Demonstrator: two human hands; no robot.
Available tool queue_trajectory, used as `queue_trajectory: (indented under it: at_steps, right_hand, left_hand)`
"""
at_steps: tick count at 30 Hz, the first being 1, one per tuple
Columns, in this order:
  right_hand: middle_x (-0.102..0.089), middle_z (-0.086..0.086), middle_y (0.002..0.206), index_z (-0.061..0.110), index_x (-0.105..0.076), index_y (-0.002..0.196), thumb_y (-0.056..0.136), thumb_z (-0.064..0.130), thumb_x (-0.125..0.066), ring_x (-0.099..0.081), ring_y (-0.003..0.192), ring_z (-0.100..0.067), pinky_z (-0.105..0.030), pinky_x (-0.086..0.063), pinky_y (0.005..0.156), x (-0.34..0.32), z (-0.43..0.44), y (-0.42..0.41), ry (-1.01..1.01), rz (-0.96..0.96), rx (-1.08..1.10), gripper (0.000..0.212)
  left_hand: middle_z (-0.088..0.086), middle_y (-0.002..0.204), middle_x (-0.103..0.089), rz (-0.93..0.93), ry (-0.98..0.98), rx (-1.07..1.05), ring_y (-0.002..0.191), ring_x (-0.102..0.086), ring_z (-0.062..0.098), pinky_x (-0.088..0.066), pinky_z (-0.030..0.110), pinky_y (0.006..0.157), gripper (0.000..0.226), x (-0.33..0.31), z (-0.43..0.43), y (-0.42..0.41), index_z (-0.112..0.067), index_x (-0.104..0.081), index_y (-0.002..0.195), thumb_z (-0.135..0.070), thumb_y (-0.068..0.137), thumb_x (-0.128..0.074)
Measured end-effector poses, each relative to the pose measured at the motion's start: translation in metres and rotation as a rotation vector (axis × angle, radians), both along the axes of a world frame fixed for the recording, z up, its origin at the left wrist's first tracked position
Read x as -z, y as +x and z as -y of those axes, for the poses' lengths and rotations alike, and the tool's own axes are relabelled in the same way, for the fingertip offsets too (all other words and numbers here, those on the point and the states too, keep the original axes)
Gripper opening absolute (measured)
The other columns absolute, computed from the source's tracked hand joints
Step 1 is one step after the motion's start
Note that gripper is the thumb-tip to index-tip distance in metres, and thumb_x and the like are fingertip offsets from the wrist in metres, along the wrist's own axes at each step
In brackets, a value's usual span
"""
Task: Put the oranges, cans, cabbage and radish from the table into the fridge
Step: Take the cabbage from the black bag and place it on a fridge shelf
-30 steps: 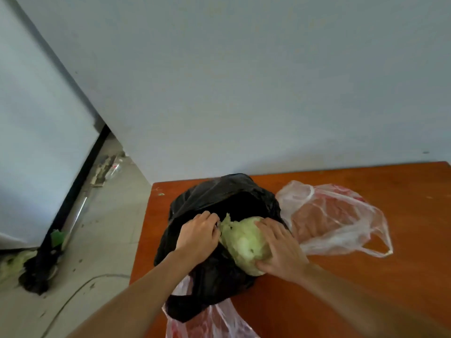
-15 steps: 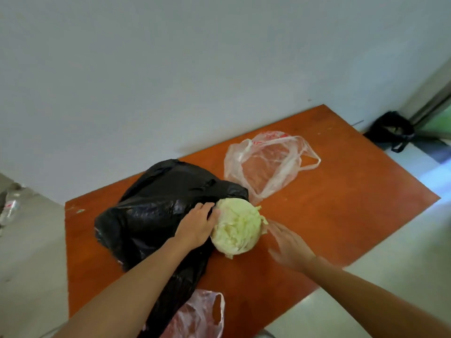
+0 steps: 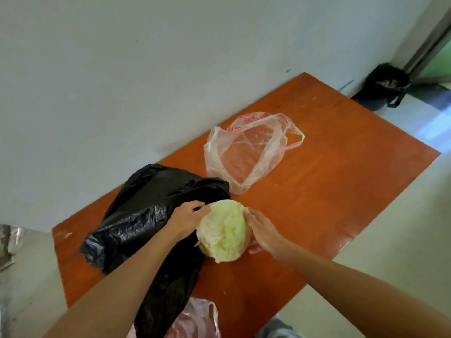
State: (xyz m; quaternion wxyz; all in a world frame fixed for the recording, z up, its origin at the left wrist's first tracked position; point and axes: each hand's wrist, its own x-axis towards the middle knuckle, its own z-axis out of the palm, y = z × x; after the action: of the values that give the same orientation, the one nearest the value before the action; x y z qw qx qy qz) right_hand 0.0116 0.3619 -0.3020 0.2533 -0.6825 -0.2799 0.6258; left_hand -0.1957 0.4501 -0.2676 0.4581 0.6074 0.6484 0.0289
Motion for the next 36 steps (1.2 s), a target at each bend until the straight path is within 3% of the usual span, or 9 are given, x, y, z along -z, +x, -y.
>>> queue_trajectory:
  at_steps: [2, 5, 8, 10, 13, 17, 26, 34, 36]
  right_hand:
    - [-0.051, -0.001, 0.129, 0.039, -0.043, 0.133, 0.091, 0.064, -0.04, -0.06, 0.104, -0.029, -0.045, -0.06, 0.068, 0.002, 0.007, 0.0, 0.023, -0.036, 0.026, 0.049]
    - [-0.052, 0.003, 0.135, 0.04, -0.04, 0.139, 0.096, 0.058, -0.034, -0.053, 0.116, -0.017, -0.037, -0.05, 0.091, 0.003, 0.023, -0.003, 0.141, 0.048, -0.034, 0.046]
    - [-0.044, 0.007, 0.144, 0.037, -0.034, 0.144, 0.099, 0.053, -0.03, -0.041, 0.132, -0.015, -0.035, -0.031, 0.11, 0.004, 0.039, -0.004, 0.209, 0.082, -0.011, 0.047]
    - [-0.039, 0.007, 0.148, 0.038, -0.031, 0.145, 0.099, 0.052, -0.032, -0.035, 0.137, -0.015, -0.038, -0.027, 0.115, 0.005, 0.05, -0.007, 0.213, 0.051, 0.057, 0.048]
    - [-0.033, 0.009, 0.151, 0.042, -0.023, 0.148, 0.097, 0.058, -0.032, -0.034, 0.136, -0.015, -0.039, -0.028, 0.115, 0.003, 0.069, -0.021, 0.224, 0.052, 0.118, 0.055]
    - [-0.033, 0.009, 0.143, 0.041, -0.016, 0.149, 0.096, 0.058, -0.033, -0.041, 0.125, -0.013, -0.028, -0.04, 0.098, -0.001, 0.096, -0.044, 0.28, 0.04, 0.217, 0.058]
    - [-0.04, 0.004, 0.146, 0.048, -0.017, 0.145, 0.079, 0.077, -0.033, -0.048, 0.123, -0.018, -0.046, -0.044, 0.103, -0.03, 0.14, -0.05, 0.372, 0.215, 0.335, 0.075]
    - [-0.044, 0.009, 0.137, 0.04, -0.019, 0.148, 0.082, 0.07, -0.043, -0.052, 0.114, -0.011, -0.021, -0.053, 0.082, -0.096, 0.201, 0.039, 0.55, 0.355, 0.533, 0.077]
    - [-0.047, 0.007, 0.136, 0.043, -0.021, 0.146, 0.079, 0.074, -0.042, -0.054, 0.114, -0.014, -0.03, -0.054, 0.089, -0.112, 0.228, 0.069, 0.563, 0.418, 0.601, 0.077]
  left_hand:
    - [0.013, 0.085, -0.062, 0.004, 0.048, -0.023, 0.08, -0.06, 0.024, -0.048, 0.044, 0.08, 0.049, -0.003, 0.015, -0.002, -0.005, -0.06, 0.081, -0.052, 0.092, -0.048]
    - [0.007, 0.069, -0.04, -0.009, 0.164, -0.02, 0.056, -0.041, 0.018, -0.032, 0.034, 0.055, 0.045, -0.001, 0.042, 0.011, -0.01, -0.039, 0.069, -0.046, 0.095, -0.048]
    - [0.003, 0.084, -0.052, 0.039, 0.118, -0.064, 0.071, -0.051, 0.018, -0.041, 0.038, 0.068, 0.034, 0.006, 0.069, 0.025, -0.018, -0.042, 0.092, -0.051, 0.095, -0.041]
    - [0.007, 0.128, -0.055, 0.069, 0.075, -0.031, 0.115, -0.053, 0.025, -0.039, 0.042, 0.096, 0.051, 0.009, 0.078, 0.025, -0.022, -0.035, 0.136, -0.054, 0.096, -0.035]
    - [-0.001, 0.156, -0.026, 0.103, 0.039, 0.123, 0.142, -0.027, 0.023, -0.021, 0.037, 0.113, 0.061, 0.01, 0.092, 0.017, -0.031, -0.01, 0.152, -0.055, 0.098, -0.026]
    - [-0.002, 0.148, -0.038, 0.214, 0.067, 0.162, 0.131, -0.041, 0.018, -0.034, 0.04, 0.11, 0.065, 0.017, 0.123, 0.002, -0.04, -0.018, 0.148, -0.067, 0.09, -0.029]
    - [-0.005, 0.151, -0.034, 0.314, 0.196, 0.151, 0.138, -0.033, 0.013, -0.03, 0.044, 0.114, 0.083, 0.001, 0.16, 0.018, -0.034, -0.024, 0.148, -0.079, 0.079, -0.02]
    - [-0.002, 0.149, -0.033, 0.443, 0.298, 0.419, 0.134, -0.034, 0.015, -0.029, 0.034, 0.111, 0.086, -0.056, 0.181, 0.128, -0.032, -0.024, 0.149, -0.079, 0.077, -0.02]
    - [0.0, 0.147, -0.037, 0.489, 0.32, 0.499, 0.131, -0.04, 0.018, -0.036, 0.042, 0.11, 0.085, -0.069, 0.197, 0.166, -0.033, -0.024, 0.148, -0.081, 0.077, -0.02]
